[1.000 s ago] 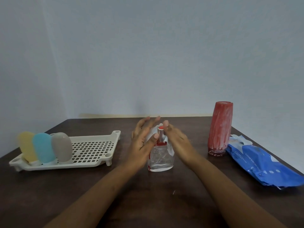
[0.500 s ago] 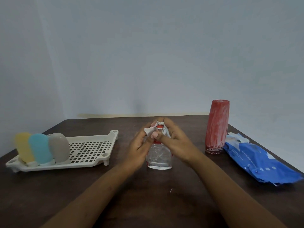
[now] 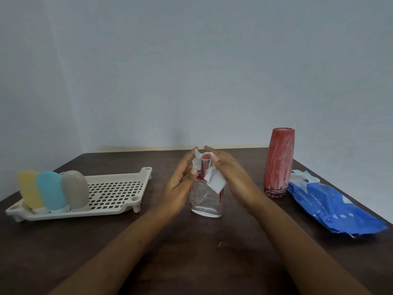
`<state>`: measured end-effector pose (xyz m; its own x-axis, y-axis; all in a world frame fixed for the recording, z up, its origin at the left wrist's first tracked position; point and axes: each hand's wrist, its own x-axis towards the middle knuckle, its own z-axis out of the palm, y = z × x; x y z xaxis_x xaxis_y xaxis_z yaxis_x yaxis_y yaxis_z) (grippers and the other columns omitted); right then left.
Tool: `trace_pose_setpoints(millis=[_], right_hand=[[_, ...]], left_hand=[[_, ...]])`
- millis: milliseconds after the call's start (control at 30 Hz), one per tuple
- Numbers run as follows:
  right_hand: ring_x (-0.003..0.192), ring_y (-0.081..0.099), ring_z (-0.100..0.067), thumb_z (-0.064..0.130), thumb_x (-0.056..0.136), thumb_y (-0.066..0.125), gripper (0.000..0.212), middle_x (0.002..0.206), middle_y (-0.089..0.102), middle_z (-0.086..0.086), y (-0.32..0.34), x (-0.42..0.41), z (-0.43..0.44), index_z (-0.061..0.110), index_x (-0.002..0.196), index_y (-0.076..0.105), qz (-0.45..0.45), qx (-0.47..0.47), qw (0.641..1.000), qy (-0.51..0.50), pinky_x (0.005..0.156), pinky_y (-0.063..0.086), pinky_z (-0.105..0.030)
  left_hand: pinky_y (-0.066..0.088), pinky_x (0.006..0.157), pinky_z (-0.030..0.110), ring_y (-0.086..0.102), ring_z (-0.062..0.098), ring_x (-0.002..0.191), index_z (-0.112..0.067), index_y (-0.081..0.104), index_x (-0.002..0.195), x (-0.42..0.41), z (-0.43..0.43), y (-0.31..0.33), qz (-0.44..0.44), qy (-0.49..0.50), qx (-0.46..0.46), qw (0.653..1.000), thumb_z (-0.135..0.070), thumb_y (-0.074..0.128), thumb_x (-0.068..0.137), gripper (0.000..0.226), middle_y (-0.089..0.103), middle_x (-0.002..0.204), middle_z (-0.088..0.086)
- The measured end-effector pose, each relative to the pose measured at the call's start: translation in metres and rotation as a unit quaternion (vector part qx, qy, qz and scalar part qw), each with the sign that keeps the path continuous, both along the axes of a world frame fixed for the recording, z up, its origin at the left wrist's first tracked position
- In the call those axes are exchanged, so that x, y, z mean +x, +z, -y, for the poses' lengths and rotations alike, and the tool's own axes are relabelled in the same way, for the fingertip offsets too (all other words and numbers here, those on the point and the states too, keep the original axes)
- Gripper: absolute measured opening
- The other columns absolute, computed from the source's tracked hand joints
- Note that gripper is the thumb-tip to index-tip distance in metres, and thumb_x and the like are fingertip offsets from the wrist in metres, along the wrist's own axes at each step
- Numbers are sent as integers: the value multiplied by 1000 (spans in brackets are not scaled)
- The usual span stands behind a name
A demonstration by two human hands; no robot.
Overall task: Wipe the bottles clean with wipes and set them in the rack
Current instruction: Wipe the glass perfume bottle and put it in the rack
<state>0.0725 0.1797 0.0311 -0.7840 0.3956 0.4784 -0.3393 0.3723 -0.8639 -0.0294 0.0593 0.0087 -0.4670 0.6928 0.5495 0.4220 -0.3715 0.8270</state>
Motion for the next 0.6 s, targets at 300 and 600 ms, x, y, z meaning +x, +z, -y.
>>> trace_pose_setpoints(millis=[300, 600], right_hand=[[98, 59, -14, -9, 84, 61, 46, 121, 61, -4, 5, 14, -11, 16, 123, 59, -13, 24, 999, 47, 84, 50, -24], [93, 66, -18, -7, 76, 71, 41, 101, 70, -10, -6, -2, 1, 17, 109, 66, -117, -27, 992, -35, 80, 56, -31]], left_hand=[[51, 96, 47, 64, 10, 109, -33, 63, 120, -10, 2, -1, -31, 89, -14, 995, -32, 72, 81, 40, 70, 114, -6], [52, 94, 36, 65, 6, 104, -36, 64, 110, -10, 2, -1, -55, 150, 25, 987, -14, 78, 77, 42, 71, 109, -9]])
